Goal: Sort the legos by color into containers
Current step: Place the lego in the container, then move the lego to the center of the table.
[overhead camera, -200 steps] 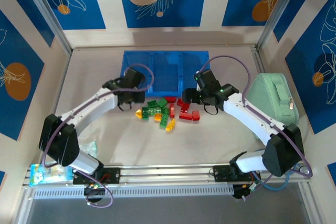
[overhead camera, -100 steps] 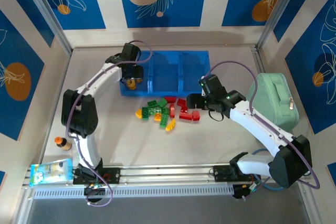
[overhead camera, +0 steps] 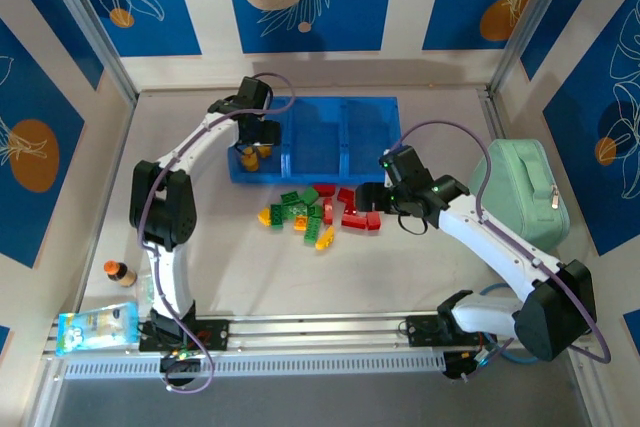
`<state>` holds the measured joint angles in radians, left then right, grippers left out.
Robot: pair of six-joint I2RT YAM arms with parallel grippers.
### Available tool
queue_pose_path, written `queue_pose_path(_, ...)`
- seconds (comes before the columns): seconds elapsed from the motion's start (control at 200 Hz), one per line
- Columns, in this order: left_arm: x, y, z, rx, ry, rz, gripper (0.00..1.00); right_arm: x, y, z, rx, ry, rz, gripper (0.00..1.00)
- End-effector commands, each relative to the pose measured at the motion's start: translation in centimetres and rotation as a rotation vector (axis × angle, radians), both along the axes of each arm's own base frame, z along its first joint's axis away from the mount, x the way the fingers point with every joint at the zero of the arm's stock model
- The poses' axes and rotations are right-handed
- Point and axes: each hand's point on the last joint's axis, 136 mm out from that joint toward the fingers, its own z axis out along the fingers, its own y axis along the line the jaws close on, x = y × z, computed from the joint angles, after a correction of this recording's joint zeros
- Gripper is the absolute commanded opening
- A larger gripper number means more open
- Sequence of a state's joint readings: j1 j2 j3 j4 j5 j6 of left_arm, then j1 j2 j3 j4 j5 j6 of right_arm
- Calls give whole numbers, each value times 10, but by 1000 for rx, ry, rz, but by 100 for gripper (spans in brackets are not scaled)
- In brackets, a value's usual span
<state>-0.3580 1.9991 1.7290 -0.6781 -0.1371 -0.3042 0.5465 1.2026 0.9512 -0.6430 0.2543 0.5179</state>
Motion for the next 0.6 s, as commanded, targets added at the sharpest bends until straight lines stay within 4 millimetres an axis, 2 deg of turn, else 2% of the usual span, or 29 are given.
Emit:
queue_pose_path(0.0, 0, 2, 38, -36, -66, -10, 71, -5, 9, 2, 24, 11, 26, 82)
queue_pose_path(0.32, -14, 6, 75, -67, -144, -16, 75, -7, 30, 3, -3, 12, 85, 81)
queue_pose_path(0.46, -33, 10, 89, -109, -188, -11, 75, -9, 43, -1, -22, 25, 120, 78)
queue_pose_path(0.595, -62, 17, 83, -141, -186, 4, 74, -11, 63, -7, -41, 53, 167, 73)
